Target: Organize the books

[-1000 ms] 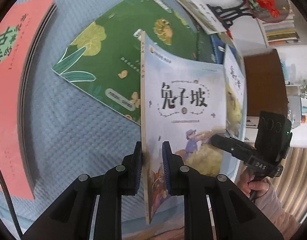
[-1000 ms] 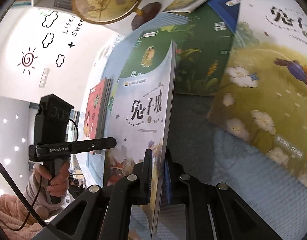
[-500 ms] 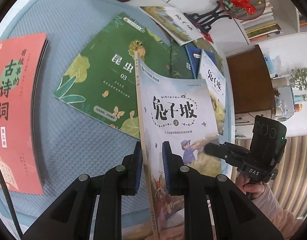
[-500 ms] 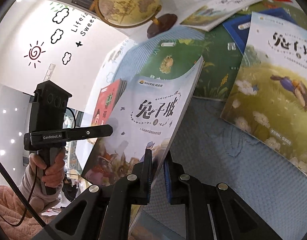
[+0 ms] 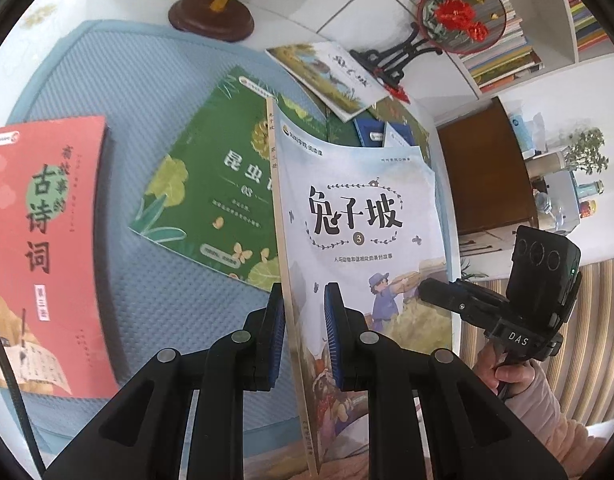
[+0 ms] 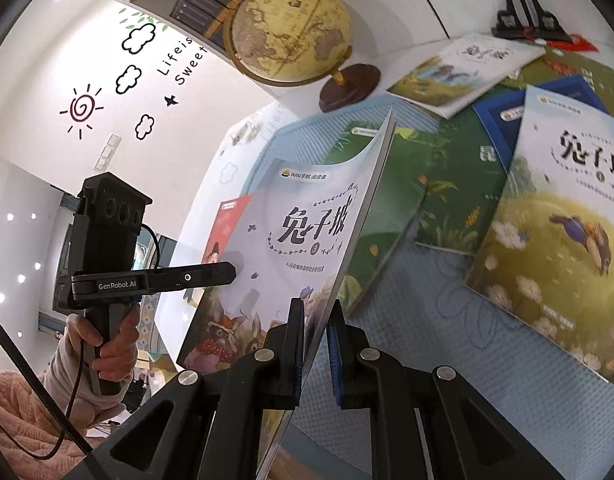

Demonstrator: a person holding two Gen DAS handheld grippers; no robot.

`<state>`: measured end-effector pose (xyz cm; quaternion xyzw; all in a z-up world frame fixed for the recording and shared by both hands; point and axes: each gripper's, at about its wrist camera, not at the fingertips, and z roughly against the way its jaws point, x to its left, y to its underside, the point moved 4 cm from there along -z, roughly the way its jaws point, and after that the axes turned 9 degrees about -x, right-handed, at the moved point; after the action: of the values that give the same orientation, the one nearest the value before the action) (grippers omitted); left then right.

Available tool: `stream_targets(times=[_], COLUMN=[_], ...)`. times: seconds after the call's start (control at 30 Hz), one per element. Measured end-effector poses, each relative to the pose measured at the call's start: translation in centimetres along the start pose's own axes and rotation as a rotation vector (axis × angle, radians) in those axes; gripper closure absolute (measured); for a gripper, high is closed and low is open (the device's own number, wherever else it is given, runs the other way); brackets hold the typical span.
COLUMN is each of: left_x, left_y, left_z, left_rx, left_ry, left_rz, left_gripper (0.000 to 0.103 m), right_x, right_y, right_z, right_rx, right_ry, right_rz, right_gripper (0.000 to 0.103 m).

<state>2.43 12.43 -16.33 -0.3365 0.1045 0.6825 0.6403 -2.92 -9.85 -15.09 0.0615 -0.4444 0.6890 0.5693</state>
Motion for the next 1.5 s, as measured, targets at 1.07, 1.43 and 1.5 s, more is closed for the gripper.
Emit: stream_targets(times=[1.07,1.43,1.5], left_x=[14.7,19.5,20.4], left_y=[-2.3,-2.2,-2.1], left_z=[11.1,11.6,11.5], left_rx=[-0.147,-0.145,-0.14], left_ry=[-0.075,-0.096,-0.101], left_rz=[0.135,0.194,0.205], left_gripper=[0.087,0.087,0.087], right_x=[14.5,16.1,16.3], right_y=[-2.8,-1.6,-1.5], right_z=[-14.3,-19.0,-19.8], right_rx=[0.09,0.152,0.164], right_ry=[-0.084,-0.073,-0.07], right_rz=[0.144,0.134,0.129], right_gripper=[0.091,0.091,0.091])
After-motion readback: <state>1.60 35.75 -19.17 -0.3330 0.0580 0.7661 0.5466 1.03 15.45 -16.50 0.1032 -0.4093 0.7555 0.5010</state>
